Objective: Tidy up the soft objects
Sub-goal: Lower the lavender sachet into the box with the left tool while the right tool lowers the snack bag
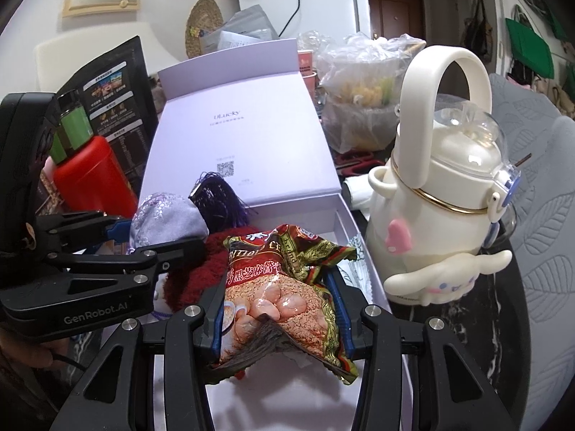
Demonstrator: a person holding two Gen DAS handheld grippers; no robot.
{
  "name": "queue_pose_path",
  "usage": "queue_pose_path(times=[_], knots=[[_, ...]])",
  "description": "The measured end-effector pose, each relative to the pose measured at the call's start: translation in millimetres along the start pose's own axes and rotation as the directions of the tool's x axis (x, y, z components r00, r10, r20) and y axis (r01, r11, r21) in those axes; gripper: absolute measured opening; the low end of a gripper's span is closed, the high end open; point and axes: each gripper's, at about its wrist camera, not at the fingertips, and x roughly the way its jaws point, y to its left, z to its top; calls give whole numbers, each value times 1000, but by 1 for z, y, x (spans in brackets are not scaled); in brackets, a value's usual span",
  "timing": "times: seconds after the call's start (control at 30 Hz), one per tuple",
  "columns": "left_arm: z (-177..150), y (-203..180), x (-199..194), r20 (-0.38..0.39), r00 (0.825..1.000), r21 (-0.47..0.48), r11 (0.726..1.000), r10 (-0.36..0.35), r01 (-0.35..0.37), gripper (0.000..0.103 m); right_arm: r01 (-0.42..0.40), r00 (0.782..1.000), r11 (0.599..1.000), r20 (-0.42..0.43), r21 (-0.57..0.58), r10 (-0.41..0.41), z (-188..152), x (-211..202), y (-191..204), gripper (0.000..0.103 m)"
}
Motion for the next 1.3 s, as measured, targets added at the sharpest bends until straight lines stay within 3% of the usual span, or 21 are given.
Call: queue_pose_path(times=[0.13,0.73,1.0,1.3], knots=[[-1,-5,8,-4,998,29,998,55,-55,45,25,999,999,-22,-31,-26,-2,8,6,46],[1,-3,42,-100,993,15,998,60,-59,45,-1,995,1000,-95,-22,-1,-3,24,8,47],[5,-9,42,-112,986,35,992,127,-123,57,39,993,997,-105,-62,-45,-1,18,11,54],[3,-11,28,-100,982,38,987,159,-156,57,64,994,996,-88,-62,-69,-2,9,13,59]])
